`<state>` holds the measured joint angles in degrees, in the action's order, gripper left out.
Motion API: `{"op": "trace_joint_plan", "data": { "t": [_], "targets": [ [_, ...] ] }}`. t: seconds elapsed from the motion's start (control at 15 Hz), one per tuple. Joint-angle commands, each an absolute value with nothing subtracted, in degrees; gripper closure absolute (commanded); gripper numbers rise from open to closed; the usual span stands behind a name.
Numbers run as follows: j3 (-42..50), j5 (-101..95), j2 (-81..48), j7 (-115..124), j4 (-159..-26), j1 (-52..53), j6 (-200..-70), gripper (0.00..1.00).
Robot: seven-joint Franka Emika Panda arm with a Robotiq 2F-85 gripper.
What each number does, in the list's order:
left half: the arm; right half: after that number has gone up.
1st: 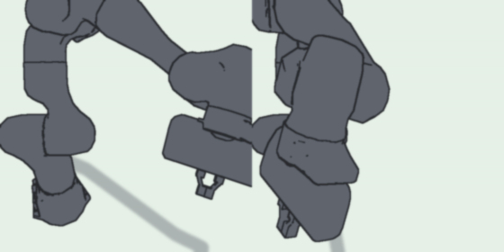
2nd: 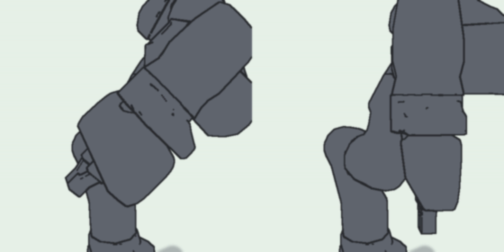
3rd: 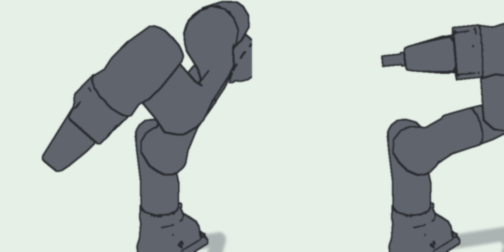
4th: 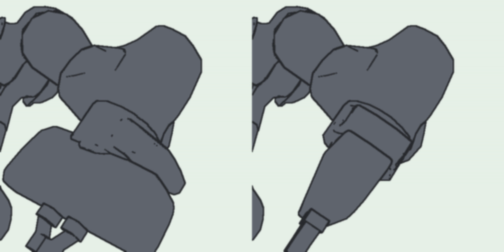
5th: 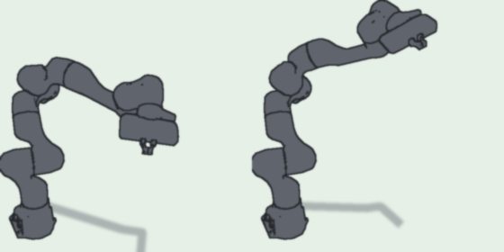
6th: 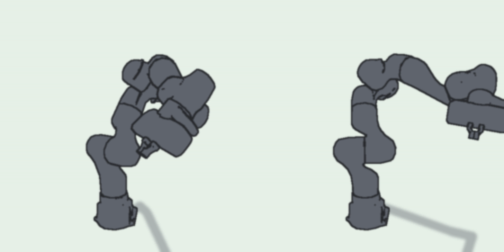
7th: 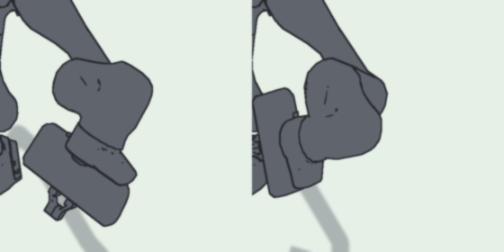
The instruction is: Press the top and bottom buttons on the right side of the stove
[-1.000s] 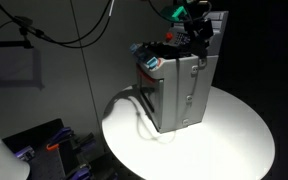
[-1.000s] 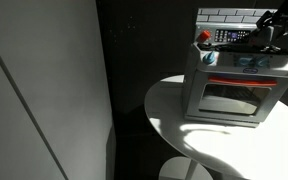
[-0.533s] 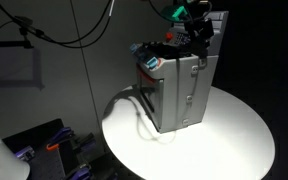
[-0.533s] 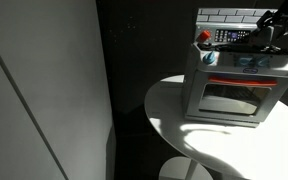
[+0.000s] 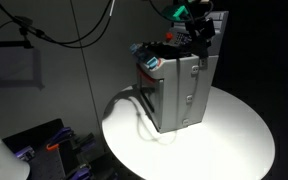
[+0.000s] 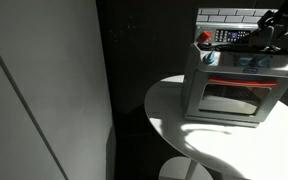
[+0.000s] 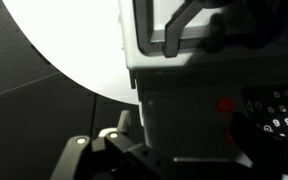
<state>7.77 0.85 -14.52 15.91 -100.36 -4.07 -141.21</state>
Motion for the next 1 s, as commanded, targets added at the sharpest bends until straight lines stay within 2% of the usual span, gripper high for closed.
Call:
{"op": "trace_joint_plan", "data": {
  "t": [0.0, 0.93],
  "targets": [
    [8.12, 0.13, -15.35, 17.06, -98.89, -4.19, -141.50, 0.00],
    [8.26, -0.87, -18.14, 17.88, -95.94, -3.65, -141.81, 0.00]
  ]
}}
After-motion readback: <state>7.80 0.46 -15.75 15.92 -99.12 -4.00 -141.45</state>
